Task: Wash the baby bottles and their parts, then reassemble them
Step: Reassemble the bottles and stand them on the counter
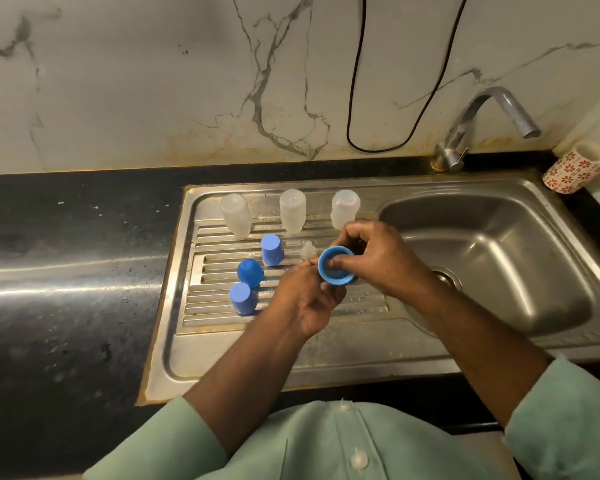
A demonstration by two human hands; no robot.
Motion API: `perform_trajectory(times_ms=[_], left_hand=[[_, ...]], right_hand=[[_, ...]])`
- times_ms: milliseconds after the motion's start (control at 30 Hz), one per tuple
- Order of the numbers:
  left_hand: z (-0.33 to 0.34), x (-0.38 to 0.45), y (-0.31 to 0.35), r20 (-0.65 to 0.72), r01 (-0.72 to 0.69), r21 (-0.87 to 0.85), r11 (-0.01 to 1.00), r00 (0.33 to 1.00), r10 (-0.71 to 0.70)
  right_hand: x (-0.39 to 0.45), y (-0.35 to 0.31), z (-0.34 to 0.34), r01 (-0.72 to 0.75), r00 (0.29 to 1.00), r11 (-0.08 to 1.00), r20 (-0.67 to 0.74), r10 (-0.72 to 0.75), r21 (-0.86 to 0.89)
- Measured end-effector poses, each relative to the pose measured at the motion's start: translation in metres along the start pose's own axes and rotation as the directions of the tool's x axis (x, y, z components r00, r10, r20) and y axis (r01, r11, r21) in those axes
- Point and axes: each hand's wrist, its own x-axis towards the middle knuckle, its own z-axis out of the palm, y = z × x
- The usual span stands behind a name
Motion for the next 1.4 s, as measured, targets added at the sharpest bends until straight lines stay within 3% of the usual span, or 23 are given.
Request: perform_trajectory(times_ms=[100, 167, 200, 267, 300, 333, 367, 533, 600, 700, 767, 867, 933, 1000, 1067, 1133, 1167, 1233, 1267, 1300, 1367, 1400], left_hand=[[0.004, 0.002, -0.005, -0.13, -0.1, 0.0, 0.995, 0.987, 0.099], [0.005, 0.005, -0.006, -0.2, -0.223, 0.162, 0.961, 0.946, 0.254], [0.001, 0.006, -0.007, -0.195, -0.309, 0.318, 0.896, 0.904, 0.381], [-0.005, 0.007, -0.004, -0.051, -0.471, 0.661, 0.584, 0.748, 0.661], [-0.004, 0.006, 0.0, 0.065, -0.524, 0.742, 0.417, 0.676, 0.734], [-0.001, 0.005, 0.003, 0.155, -0.56, 0.764, 0.319, 0.639, 0.753], [0.002, 0.005, 0.006, 0.23, -0.589, 0.764, 0.263, 0.63, 0.742], [0.024, 0.017, 0.001, 0.457, -0.54, 0.839, -0.064, 0.635, 0.623], [0.033, 0.021, -0.001, 0.46, -0.551, 0.831, -0.083, 0.594, 0.66], [0.042, 0.035, 0.018, 0.295, -0.552, 0.831, 0.063, 0.535, 0.792], [0.053, 0.061, 0.039, 0.317, -0.405, 0.912, -0.072, 0.582, 0.749], [0.073, 0.105, 0.058, 0.356, -0.098, 0.879, -0.467, 0.787, 0.504], [0.084, 0.13, 0.056, 0.314, -0.027, 0.81, -0.586, 0.864, 0.394], [0.089, 0.15, 0.057, 0.259, 0.0, 0.802, -0.598, 0.901, 0.347], [0.09, 0.158, 0.055, 0.198, 0.031, 0.801, -0.598, 0.928, 0.314], [0.098, 0.157, 0.058, 0.265, 0.005, 0.797, -0.604, 0.896, 0.357], [0.105, 0.152, 0.062, 0.343, -0.044, 0.816, -0.577, 0.84, 0.421], [0.121, 0.135, 0.069, 0.503, -0.279, 0.862, -0.423, 0.576, 0.644], [0.125, 0.127, 0.072, 0.492, -0.356, 0.866, -0.35, 0.492, 0.718], [0.13, 0.117, 0.076, 0.48, -0.323, 0.876, -0.358, 0.523, 0.704], [0.123, 0.107, 0.076, 0.349, -0.083, 0.899, -0.429, 0.727, 0.591], [0.112, 0.102, 0.073, 0.272, -0.056, 0.936, -0.348, 0.743, 0.612]], right_hand=[[0.001, 0.005, 0.009, 0.013, 0.999, 1.0, -0.044, -0.012, 0.016], [-0.002, 0.012, 0.013, 0.006, 0.997, 1.0, -0.073, -0.004, 0.026], [-0.003, 0.019, 0.013, -0.028, 0.998, 0.997, -0.05, 0.032, 0.07], [-0.008, 0.032, 0.002, -0.183, 0.978, 0.929, 0.152, 0.14, 0.322], [-0.01, 0.039, -0.005, -0.284, 0.951, 0.823, 0.255, 0.175, 0.493], [-0.009, 0.045, -0.01, -0.347, 0.932, 0.727, 0.306, 0.196, 0.593], [-0.007, 0.049, -0.014, -0.356, 0.931, 0.7, 0.302, 0.206, 0.62], [0.006, 0.056, -0.018, -0.214, 0.972, 0.939, 0.151, 0.178, 0.27], [0.01, 0.064, -0.024, -0.205, 0.978, 0.958, 0.068, 0.195, 0.202], [0.014, 0.078, -0.036, -0.06, 0.962, 0.976, -0.248, 0.112, 0.21], [0.023, 0.105, -0.047, 0.05, 0.914, 0.981, -0.404, 0.031, 0.188], [0.032, 0.138, -0.047, -0.241, 0.964, 0.97, -0.118, 0.236, -0.025], [0.034, 0.157, -0.044, -0.284, 0.936, 0.958, -0.203, 0.288, 0.046], [0.038, 0.16, -0.049, -0.258, 0.901, 0.95, -0.311, 0.302, 0.174], [0.038, 0.159, -0.053, -0.256, 0.888, 0.928, -0.313, 0.337, 0.272], [0.035, 0.159, -0.056, -0.248, 0.893, 0.921, -0.297, 0.337, 0.3], [0.033, 0.159, -0.059, -0.227, 0.897, 0.92, -0.299, 0.325, 0.319], [0.029, 0.155, -0.067, -0.153, 0.9, 0.902, -0.319, 0.295, 0.403], [0.027, 0.151, -0.07, -0.12, 0.898, 0.892, -0.335, 0.285, 0.436], [0.027, 0.148, -0.076, -0.093, 0.895, 0.891, -0.355, 0.271, 0.445], [0.025, 0.14, -0.082, -0.057, 0.897, 0.889, -0.368, 0.245, 0.454], [0.024, 0.134, -0.082, -0.031, 0.905, 0.886, -0.364, 0.222, 0.463]])
